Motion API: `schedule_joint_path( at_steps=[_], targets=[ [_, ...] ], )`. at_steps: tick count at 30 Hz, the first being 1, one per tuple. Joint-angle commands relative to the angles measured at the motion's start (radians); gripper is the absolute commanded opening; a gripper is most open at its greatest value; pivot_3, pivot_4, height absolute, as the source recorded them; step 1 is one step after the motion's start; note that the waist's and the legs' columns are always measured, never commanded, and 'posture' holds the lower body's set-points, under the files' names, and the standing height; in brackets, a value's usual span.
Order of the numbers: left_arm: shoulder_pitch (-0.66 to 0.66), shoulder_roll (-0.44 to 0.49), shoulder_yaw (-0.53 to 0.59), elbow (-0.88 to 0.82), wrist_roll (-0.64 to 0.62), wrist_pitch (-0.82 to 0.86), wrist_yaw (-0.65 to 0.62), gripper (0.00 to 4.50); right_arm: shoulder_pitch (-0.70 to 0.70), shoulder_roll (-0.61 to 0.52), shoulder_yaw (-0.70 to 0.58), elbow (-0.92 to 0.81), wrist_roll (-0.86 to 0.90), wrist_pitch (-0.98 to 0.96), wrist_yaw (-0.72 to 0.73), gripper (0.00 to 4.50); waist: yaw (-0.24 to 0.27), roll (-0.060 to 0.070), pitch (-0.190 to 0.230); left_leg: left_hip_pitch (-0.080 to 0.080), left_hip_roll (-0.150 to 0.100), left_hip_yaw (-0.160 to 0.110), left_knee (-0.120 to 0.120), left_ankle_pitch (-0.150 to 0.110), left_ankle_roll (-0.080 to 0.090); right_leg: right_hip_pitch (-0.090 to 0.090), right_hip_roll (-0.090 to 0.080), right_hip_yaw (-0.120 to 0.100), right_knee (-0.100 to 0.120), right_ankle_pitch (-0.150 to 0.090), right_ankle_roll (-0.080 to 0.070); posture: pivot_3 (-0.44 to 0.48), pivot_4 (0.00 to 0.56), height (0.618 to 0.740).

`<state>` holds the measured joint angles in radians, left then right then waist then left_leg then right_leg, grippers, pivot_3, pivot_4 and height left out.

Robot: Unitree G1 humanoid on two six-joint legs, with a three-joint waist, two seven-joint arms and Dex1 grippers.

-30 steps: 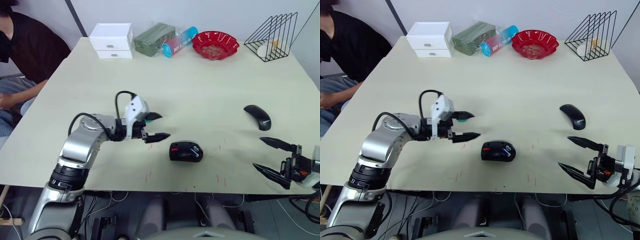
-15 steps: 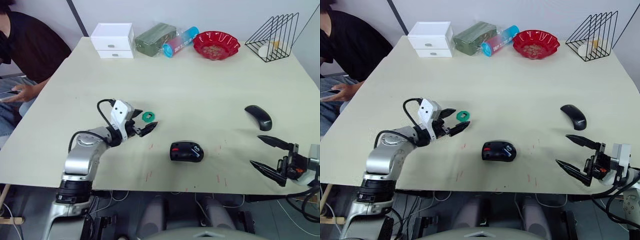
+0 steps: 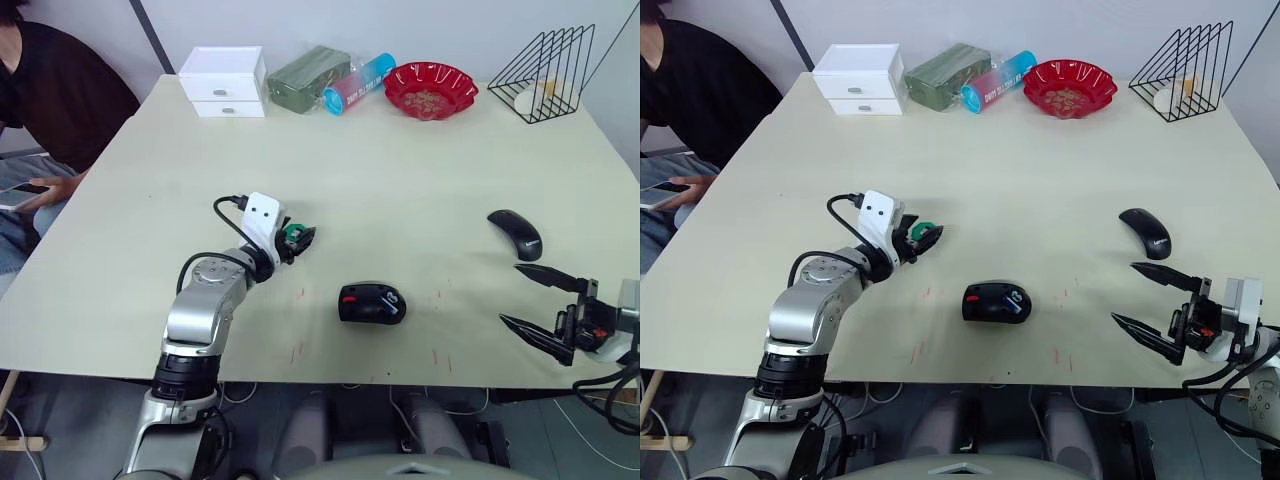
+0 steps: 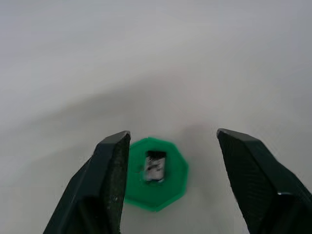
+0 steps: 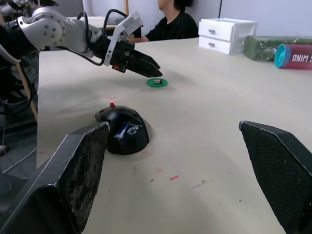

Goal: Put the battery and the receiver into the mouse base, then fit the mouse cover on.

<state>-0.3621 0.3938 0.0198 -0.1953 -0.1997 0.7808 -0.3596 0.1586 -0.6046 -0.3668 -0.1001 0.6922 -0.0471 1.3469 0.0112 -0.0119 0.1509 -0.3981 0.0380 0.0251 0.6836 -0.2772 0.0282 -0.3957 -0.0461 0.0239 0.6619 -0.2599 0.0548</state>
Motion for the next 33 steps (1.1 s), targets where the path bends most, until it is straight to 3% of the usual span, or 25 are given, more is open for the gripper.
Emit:
schedule_joint_path(
  at_steps=[1, 11, 14, 33],
  targets=[
    [-0.013, -0.003, 0.004, -0.062, -0.002, 0.026, 0.018, 3.18, -0.002, -0.014, -0.024, -0.013, 0.02, 0.0, 0.005, 4.5, 0.001, 0.0, 0.0, 0.0, 0.0, 0.0, 0.0, 0.0, 0.0, 0.0, 0.0, 0.0, 0.0, 0.0, 0.0, 0.0, 0.15, 0.74],
    [-0.003, 0.016, -0.001, -0.015, -0.006, 0.001, -0.033, 3.18, -0.001, -0.012, -0.022, -0.013, 0.012, -0.006, -0.001, 4.5, 0.001, 0.0, 0.0, 0.0, 0.0, 0.0, 0.0, 0.0, 0.0, 0.0, 0.0, 0.0, 0.0, 0.0, 0.0, 0.0, 0.15, 0.74],
    [-0.002, 0.021, -0.005, -0.002, 0.003, -0.009, -0.038, 2.35, 0.002, -0.011, -0.022, -0.015, 0.011, -0.006, -0.002, 4.5, 0.001, 0.0, 0.0, 0.0, 0.0, 0.0, 0.0, 0.0, 0.0, 0.0, 0.0, 0.0, 0.0, 0.0, 0.0, 0.0, 0.15, 0.74],
    [-0.016, 0.02, -0.011, 0.077, 0.01, -0.058, -0.054, 2.35, 0.01, -0.01, -0.022, -0.023, 0.004, -0.015, -0.015, 4.5, 0.001, 0.0, 0.0, 0.0, 0.0, 0.0, 0.0, 0.0, 0.0, 0.0, 0.0, 0.0, 0.0, 0.0, 0.0, 0.0, 0.15, 0.74]
  ],
)
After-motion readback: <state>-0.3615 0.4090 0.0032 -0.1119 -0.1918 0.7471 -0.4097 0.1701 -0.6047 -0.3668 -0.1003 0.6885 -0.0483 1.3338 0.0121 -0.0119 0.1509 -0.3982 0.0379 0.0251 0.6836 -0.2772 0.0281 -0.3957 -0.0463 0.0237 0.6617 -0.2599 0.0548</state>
